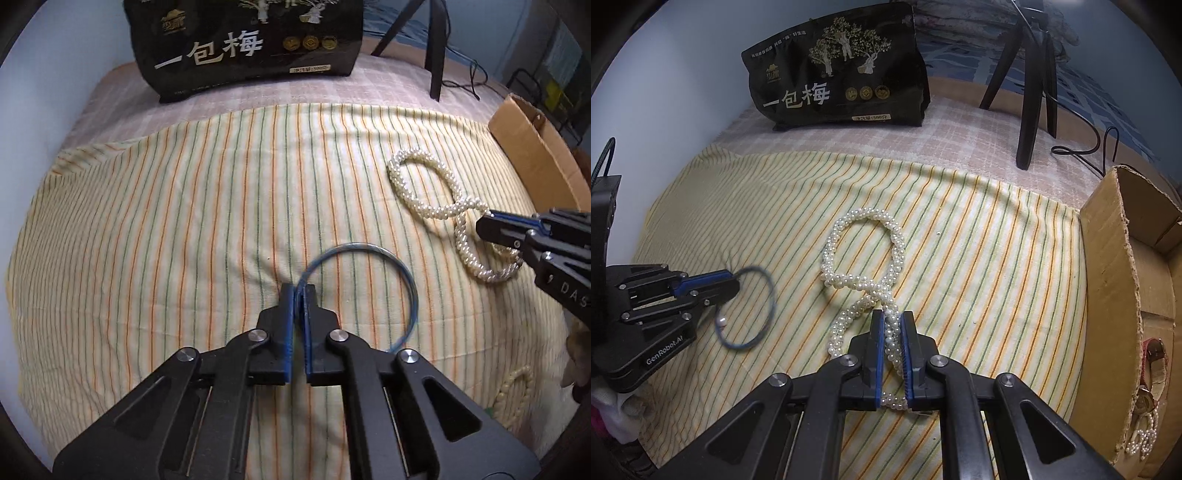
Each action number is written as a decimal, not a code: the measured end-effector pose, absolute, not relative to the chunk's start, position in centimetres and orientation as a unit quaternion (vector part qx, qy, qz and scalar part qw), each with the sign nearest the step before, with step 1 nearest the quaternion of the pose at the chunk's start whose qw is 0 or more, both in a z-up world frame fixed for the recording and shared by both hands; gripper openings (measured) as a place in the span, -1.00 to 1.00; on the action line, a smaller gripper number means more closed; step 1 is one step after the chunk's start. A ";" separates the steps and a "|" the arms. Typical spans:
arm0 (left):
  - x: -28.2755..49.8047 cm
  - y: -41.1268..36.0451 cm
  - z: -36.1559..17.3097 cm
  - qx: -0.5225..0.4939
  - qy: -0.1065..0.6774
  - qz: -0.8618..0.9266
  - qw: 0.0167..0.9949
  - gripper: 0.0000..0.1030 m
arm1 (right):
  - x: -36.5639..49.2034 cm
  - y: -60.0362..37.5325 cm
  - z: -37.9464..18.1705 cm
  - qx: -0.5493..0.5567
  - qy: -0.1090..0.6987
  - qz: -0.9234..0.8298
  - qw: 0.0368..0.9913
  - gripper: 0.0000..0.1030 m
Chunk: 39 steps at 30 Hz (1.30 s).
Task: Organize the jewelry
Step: 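Lift and carry the bangle with the left tool while the right tool carries the necklace to the box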
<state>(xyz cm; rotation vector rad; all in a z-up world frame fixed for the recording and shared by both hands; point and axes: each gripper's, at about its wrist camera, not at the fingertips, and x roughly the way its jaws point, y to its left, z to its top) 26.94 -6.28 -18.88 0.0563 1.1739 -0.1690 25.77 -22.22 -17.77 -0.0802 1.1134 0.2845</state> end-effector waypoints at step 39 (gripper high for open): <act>22.9 -7.8 -6.2 -0.106 0.447 -0.169 0.872 -0.98 | 21.8 -26.9 -1.1 0.085 0.366 0.147 0.915 -0.89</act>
